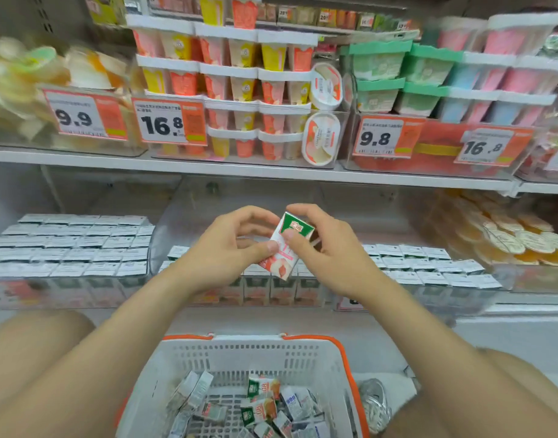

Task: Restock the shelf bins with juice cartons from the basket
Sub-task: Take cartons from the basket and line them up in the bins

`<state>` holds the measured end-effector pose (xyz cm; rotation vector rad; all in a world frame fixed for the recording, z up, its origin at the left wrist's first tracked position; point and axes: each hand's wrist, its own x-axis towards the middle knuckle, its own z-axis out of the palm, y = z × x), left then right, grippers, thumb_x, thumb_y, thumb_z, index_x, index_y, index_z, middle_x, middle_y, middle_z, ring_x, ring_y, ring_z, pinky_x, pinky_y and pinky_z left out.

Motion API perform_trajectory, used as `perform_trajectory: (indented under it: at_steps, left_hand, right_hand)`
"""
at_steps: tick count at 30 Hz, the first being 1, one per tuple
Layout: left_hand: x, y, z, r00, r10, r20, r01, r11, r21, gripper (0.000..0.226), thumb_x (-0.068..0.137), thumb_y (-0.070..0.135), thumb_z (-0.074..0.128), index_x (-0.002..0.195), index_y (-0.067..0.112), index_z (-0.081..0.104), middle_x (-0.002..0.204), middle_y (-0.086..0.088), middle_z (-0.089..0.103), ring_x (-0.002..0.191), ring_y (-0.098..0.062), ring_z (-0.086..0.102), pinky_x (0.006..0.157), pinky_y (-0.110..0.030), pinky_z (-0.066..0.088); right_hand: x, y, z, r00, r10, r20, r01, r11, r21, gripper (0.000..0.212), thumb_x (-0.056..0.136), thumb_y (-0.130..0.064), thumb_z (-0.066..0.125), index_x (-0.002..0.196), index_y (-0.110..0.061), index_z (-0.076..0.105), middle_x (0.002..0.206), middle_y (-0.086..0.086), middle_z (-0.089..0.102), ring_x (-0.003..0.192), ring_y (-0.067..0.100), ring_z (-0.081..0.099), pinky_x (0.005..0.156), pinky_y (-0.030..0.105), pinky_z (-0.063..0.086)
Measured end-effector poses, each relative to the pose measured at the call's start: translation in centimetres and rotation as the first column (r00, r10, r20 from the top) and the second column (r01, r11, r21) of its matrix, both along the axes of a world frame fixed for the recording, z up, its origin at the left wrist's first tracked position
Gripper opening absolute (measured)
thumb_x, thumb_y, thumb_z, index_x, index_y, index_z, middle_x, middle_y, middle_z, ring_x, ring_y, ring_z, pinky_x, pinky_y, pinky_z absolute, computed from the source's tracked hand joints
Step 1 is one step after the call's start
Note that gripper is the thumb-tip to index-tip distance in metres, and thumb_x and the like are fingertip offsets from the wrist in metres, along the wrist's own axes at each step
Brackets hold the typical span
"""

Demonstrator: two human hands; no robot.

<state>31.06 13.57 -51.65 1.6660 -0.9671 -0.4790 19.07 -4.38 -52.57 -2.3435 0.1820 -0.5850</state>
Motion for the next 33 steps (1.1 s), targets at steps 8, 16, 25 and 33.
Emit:
perform_trajectory:
  at_steps: [8, 16, 25, 33]
  left_hand:
    - [8.3, 9.4, 0.9, 0.909, 0.369, 0.194, -0.381, 0.924, 0.029, 0.029, 0.093, -0.001, 0.064, 0.104, 0.025, 0.072, 0.098, 0.006, 0.078, 0.100, -0.011, 0.072, 0.091, -0.030, 0.055]
    - [18.1, 16.0, -3.5, 0.753, 0.278, 0.596, -0.625, 0.585, 0.517, 0.053, 0.091, 0.049, 0.056, 0.139, 0.028, 0.053, 0.149, -0.009, 0.051, 0.137, -0.036, 0.045, 0.109, -0.055, 0.043]
    - [19.2, 17.4, -5.3, 0.927, -0.013, 0.374, -0.339, 0.397, 0.853, 0.096, 0.082, 0.093, 0.037, 0.161, 0.052, 0.000, 0.173, 0.012, -0.016, 0.160, -0.038, -0.010, 0.123, -0.069, 0.008]
    - [18.4, 17.8, -4.5, 0.935, -0.043, 0.351, -0.307, 0.396, 0.866, 0.091, 0.093, 0.080, 0.041, 0.165, 0.043, -0.001, 0.174, 0.007, -0.014, 0.160, -0.034, -0.011, 0.124, -0.067, 0.013]
  right_hand:
    - [7.4, 8.8, -2.1, 0.967, 0.113, 0.226, -0.059, 0.971, -0.233, 0.043, 0.103, -0.025, 0.064, 0.143, -0.017, 0.051, 0.135, -0.002, 0.059, 0.124, 0.018, 0.057, 0.104, 0.034, 0.047]
    - [18.0, 16.1, 0.0, 0.959, 0.151, 0.239, 0.008, 0.831, -0.557, 0.046, 0.087, -0.012, 0.079, 0.127, -0.012, 0.058, 0.110, 0.007, 0.061, 0.096, 0.029, 0.059, 0.079, 0.037, 0.053]
    - [27.3, 18.9, 0.1, 0.962, -0.185, -0.200, -0.062, 0.568, -0.821, 0.047, 0.087, 0.004, 0.072, 0.128, -0.003, 0.052, 0.115, 0.015, 0.068, 0.109, 0.038, 0.065, 0.072, 0.039, 0.040]
    - [31.4, 17.8, -0.3, 0.852, -0.137, -0.505, -0.271, 0.710, -0.649, 0.016, 0.094, 0.006, 0.052, 0.100, -0.009, 0.055, 0.103, 0.010, 0.052, 0.091, 0.032, 0.059, 0.078, 0.041, 0.050]
